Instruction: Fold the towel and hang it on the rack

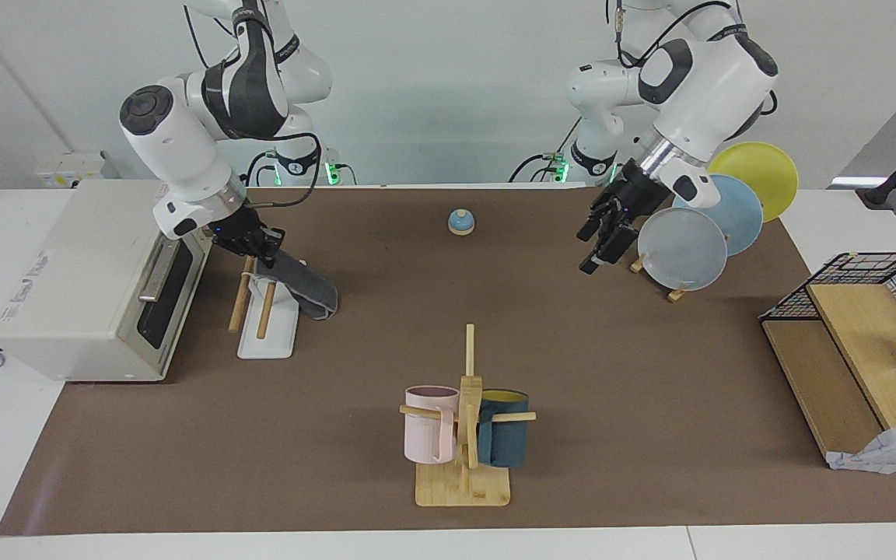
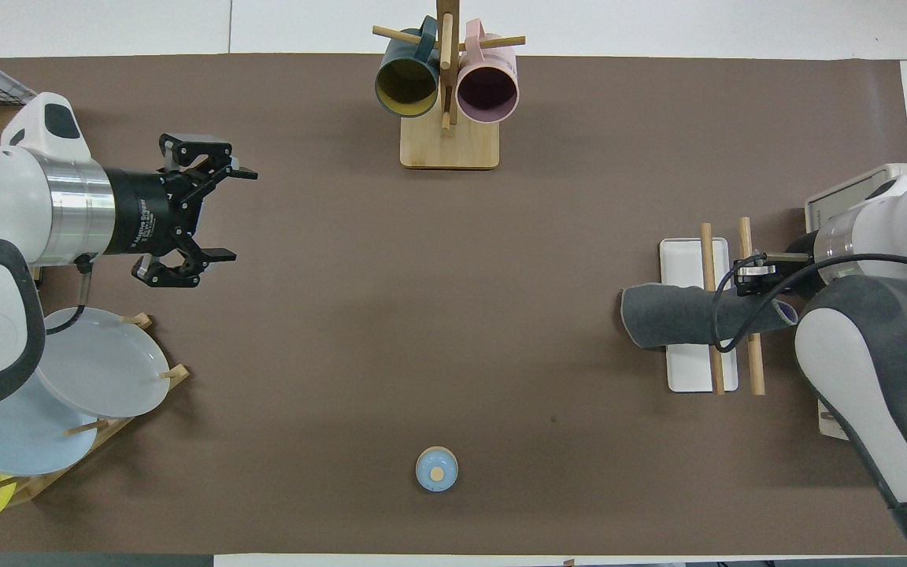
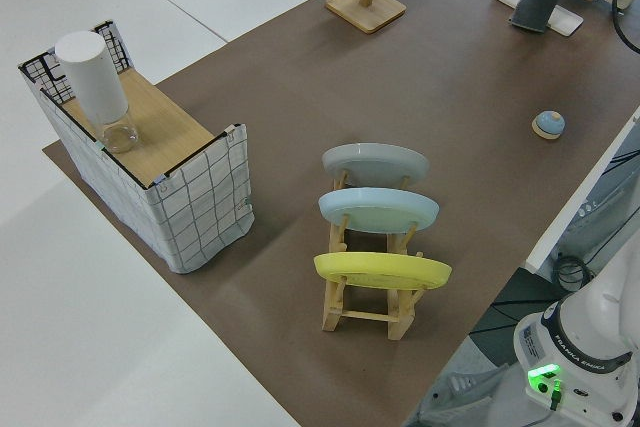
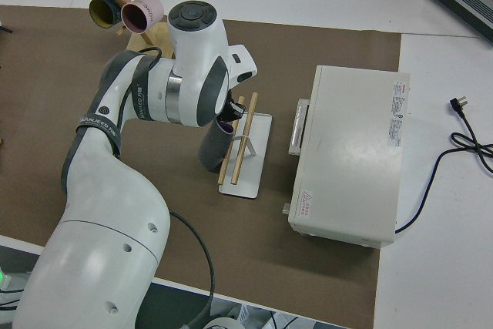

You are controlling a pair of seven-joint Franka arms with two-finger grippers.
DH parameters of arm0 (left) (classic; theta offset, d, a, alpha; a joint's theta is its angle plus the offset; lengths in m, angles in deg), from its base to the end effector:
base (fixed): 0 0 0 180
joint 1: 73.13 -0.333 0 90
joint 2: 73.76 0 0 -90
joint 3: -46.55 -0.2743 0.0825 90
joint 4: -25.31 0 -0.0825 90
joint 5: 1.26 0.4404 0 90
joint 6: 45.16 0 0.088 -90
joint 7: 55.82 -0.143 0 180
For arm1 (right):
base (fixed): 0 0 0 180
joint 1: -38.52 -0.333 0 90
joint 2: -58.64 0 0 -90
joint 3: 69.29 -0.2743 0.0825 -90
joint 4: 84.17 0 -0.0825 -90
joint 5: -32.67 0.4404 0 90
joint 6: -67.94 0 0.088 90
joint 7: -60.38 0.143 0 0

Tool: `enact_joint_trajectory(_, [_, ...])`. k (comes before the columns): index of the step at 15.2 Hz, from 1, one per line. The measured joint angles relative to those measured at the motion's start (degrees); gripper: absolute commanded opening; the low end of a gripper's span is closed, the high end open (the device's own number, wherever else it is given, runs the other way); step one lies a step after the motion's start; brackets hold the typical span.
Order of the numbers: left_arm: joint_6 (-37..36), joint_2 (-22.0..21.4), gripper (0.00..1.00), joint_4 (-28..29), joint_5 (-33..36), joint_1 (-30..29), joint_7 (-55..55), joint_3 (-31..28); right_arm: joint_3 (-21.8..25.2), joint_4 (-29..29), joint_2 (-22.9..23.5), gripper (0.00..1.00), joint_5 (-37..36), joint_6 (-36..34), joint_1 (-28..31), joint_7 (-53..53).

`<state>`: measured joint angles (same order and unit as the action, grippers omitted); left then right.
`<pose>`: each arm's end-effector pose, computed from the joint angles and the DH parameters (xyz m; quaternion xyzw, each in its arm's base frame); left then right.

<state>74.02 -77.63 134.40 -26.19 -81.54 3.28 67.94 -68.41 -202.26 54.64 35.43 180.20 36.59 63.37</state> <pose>0.6084 -0.1785 0.4622 0.8625 0.4551 -0.0154 0.2209 0.5821 0.0154 0.3623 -0.9993 0.0264 0.0168 0.0221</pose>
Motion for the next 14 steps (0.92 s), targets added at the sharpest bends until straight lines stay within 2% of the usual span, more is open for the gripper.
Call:
enact_joint_trajectory(5, [-5.91,0.12,1.0,-2.89,12.3,-3.49,-21.65,-0.08,-0.16,-0.29,0.06,0.0,-6.69,5.06,0.12,-5.3])
enact_joint_trajectory(9, [-16.18,2.09,1.0,-10.55,23.52,-3.44,-35.9,0.22,-0.06,-0.34,0.45,0.0,-10.64,7.66,2.22,-12.37])
enact_joint_trajectory(11, [-20.91,3.44,1.0,-14.15,27.11,-0.68,-41.21,-1.25,0.04,-0.34,0.62,0.0,-11.06,8.04,3.67,-14.58])
enact_joint_trajectory(14, [-26.52,3.95,1.0,-16.75,28.22,6.34,-48.15,-8.71,0.1,-0.45,0.75,0.0,-11.07,8.04,4.56,-15.09])
